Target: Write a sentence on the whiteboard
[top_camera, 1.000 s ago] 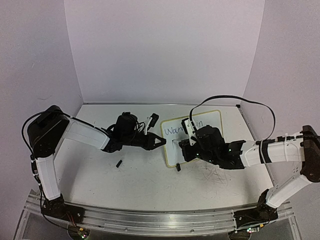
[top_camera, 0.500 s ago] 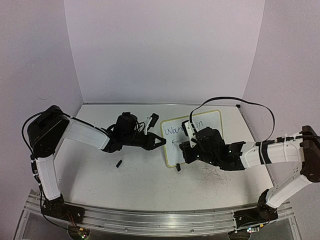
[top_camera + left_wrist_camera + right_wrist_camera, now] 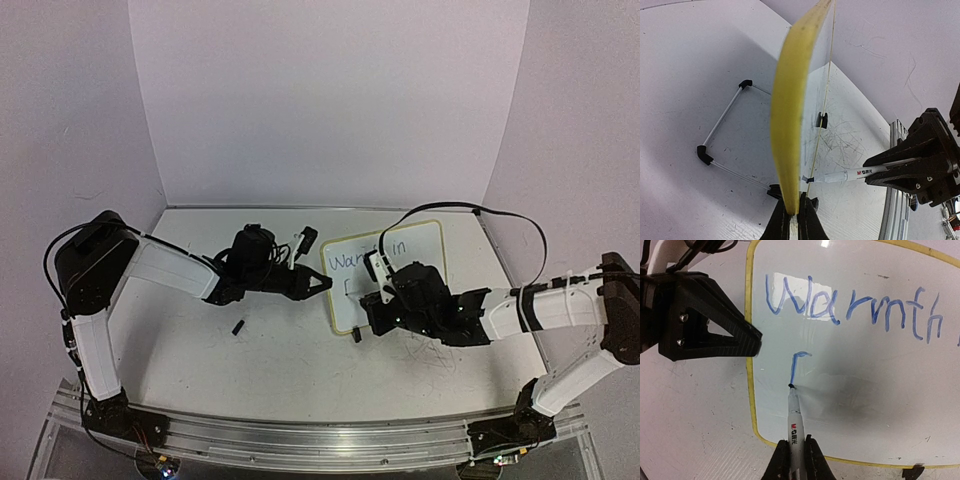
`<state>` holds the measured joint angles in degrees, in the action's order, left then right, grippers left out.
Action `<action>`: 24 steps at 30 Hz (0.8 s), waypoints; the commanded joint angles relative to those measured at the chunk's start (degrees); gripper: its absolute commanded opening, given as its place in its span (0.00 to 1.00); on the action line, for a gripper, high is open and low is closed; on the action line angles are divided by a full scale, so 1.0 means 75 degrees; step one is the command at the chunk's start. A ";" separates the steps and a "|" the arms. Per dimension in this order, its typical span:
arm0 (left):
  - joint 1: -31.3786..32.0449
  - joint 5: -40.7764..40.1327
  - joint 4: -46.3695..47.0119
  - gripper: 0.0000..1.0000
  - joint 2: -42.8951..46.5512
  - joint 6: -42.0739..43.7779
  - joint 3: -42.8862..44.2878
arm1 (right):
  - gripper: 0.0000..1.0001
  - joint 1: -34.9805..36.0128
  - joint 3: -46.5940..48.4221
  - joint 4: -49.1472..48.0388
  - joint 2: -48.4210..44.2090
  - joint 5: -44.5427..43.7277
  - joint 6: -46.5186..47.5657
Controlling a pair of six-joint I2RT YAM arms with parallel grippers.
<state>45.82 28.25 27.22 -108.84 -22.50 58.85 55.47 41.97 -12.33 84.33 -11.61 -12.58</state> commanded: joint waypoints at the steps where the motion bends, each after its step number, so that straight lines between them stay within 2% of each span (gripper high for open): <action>1: 0.0218 0.0026 -0.0407 0.00 -0.0195 0.0235 0.0041 | 0.00 -0.0045 -0.0192 0.0261 0.0101 -0.0096 -0.0168; 17: 0.0230 0.0028 -0.0419 0.00 -0.0199 0.0235 0.0063 | 0.00 0.0198 -0.0095 0.0242 0.0255 0.0211 -0.0513; 24: 0.0234 0.0011 -0.0419 0.00 -0.0198 0.0235 0.0054 | 0.00 0.0198 0.0126 0.0167 -0.0359 0.0334 -0.0582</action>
<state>45.87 28.34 27.27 -108.84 -22.46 58.86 56.93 41.12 -11.03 85.37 -9.22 -15.85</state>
